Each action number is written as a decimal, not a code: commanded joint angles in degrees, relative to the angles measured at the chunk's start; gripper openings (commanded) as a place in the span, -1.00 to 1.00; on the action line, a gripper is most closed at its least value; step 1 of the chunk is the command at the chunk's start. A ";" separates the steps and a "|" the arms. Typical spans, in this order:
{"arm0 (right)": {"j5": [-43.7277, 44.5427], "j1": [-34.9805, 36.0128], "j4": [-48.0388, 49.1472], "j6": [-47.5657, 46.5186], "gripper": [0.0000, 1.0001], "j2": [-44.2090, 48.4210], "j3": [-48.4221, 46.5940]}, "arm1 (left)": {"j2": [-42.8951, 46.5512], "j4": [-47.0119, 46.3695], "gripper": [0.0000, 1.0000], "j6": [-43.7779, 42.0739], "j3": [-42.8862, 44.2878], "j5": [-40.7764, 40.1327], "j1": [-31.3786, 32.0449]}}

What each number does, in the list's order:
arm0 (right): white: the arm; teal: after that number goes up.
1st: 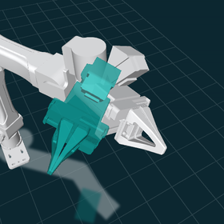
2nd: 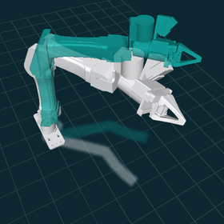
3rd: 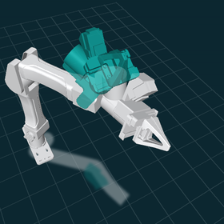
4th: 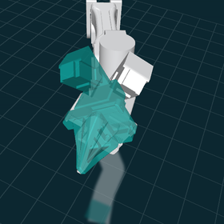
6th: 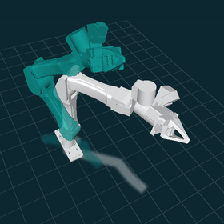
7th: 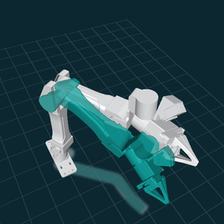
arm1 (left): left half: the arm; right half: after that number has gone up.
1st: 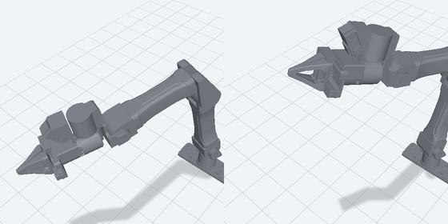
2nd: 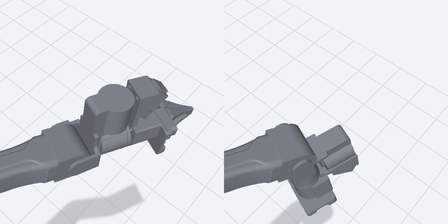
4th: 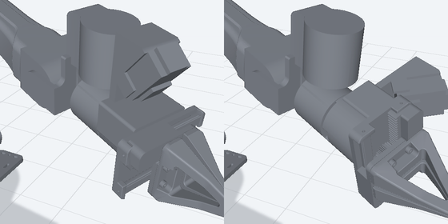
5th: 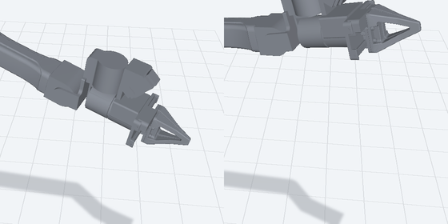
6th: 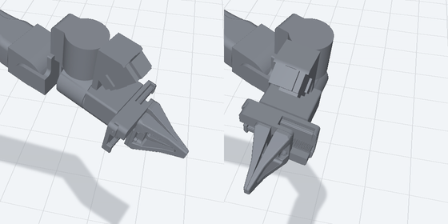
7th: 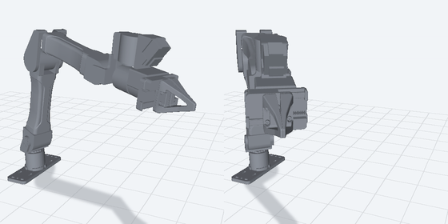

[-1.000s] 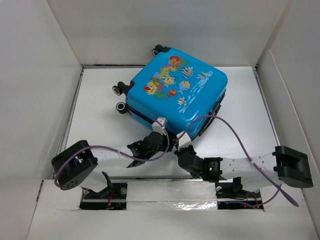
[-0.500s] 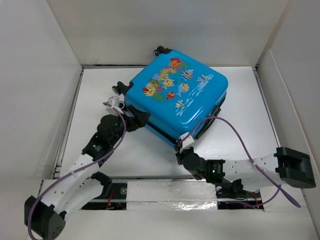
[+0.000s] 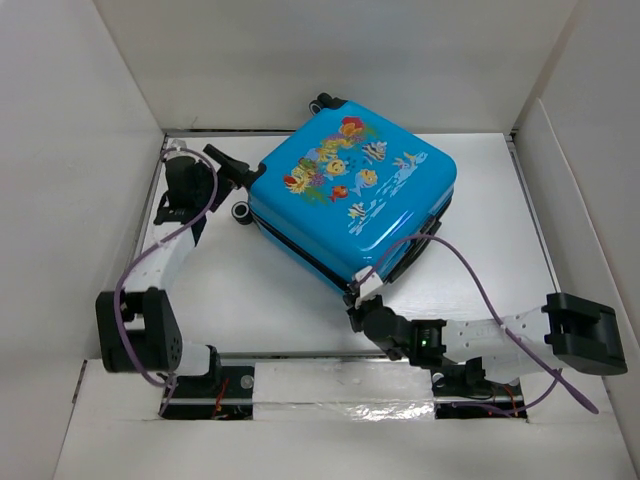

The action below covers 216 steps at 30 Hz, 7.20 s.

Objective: Pack the luggage

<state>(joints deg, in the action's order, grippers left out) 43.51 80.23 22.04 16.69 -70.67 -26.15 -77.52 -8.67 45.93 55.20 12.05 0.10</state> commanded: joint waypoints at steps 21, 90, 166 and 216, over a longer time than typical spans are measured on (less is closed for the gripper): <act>-7.74 1.95 5.20 1.59 -1.00 -2.89 -2.32 | -16.62 -8.82 0.48 8.21 12.04 7.90 -0.80; -10.48 -6.59 -0.10 10.46 -1.00 34.32 16.20 | -4.75 -37.56 -1.00 1.36 -17.15 -29.55 72.24; -5.19 -8.58 -20.46 -3.41 -1.00 44.30 6.65 | -16.10 -1.60 -1.00 -42.11 11.71 -8.36 25.92; -30.58 -17.91 10.39 -10.01 -1.00 -3.85 -14.71 | 16.68 -21.51 -1.00 -17.02 -15.38 -7.66 54.31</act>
<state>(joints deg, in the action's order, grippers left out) 30.81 58.13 19.07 7.60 -74.11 -35.62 -67.72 -24.27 29.76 36.82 -9.87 51.13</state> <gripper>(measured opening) 0.009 0.455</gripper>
